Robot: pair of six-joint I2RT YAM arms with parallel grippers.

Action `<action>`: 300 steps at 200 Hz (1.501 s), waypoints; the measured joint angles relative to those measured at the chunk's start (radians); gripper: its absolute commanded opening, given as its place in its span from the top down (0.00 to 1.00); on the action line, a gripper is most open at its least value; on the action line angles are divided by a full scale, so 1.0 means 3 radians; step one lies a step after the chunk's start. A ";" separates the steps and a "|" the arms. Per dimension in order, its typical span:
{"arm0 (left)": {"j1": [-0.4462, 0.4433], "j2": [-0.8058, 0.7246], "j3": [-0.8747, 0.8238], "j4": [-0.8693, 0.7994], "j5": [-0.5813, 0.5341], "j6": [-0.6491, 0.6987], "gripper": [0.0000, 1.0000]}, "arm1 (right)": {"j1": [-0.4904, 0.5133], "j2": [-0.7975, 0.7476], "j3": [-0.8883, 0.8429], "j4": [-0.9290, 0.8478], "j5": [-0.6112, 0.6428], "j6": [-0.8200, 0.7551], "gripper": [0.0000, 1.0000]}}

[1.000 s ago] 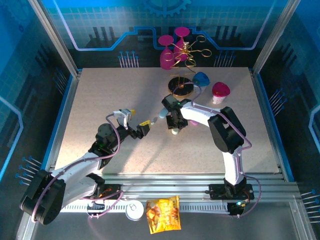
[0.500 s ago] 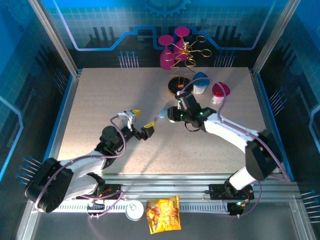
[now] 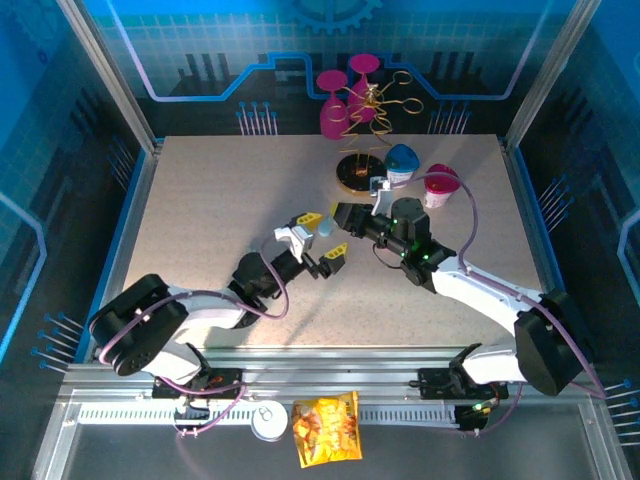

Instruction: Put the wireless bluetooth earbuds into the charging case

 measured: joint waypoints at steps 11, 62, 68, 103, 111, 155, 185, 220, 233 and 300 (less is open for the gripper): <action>-0.0003 0.0042 0.0052 0.0024 -0.0025 0.0038 0.21 | 0.0000 0.0000 -0.0060 0.0145 -0.0032 0.0089 0.70; -0.0005 0.0174 0.0136 0.0050 -0.0109 0.0117 0.36 | 0.0001 -0.0058 -0.0127 0.0418 -0.0104 0.0261 0.70; -0.0005 0.0184 0.0148 0.0048 -0.0113 0.0126 0.38 | 0.0001 -0.0075 -0.0135 0.0441 -0.0107 0.0267 0.70; -0.0005 0.0205 0.0206 0.0050 -0.0123 0.0170 0.46 | 0.0004 -0.0137 -0.0137 0.0467 -0.0128 0.0267 0.69; -0.0004 0.0205 0.0221 0.0050 -0.0125 0.0169 0.46 | 0.0004 -0.0139 -0.0137 0.0465 -0.0128 0.0266 0.69; 0.0003 0.0211 0.0242 0.0047 -0.0177 0.0175 0.62 | 0.0004 -0.0139 -0.0137 0.0443 -0.0132 0.0264 0.68; 0.0003 0.0239 0.0242 0.0055 -0.0197 0.0256 0.76 | 0.0003 -0.0145 -0.0137 0.0408 -0.0093 0.0252 0.63; 0.0001 0.0243 0.0240 0.0074 -0.0160 0.0412 0.82 | 0.0003 -0.0304 -0.0136 0.0211 -0.0120 0.0130 0.33; 0.0001 0.0243 0.0239 0.0074 -0.0146 0.0538 0.82 | 0.0000 -0.0416 -0.0135 0.0088 -0.0117 0.0064 0.26; 0.0003 0.0253 0.0121 0.0075 -0.0001 0.1976 0.84 | -0.0103 -0.0828 0.0370 -0.1488 -0.0116 0.0081 0.17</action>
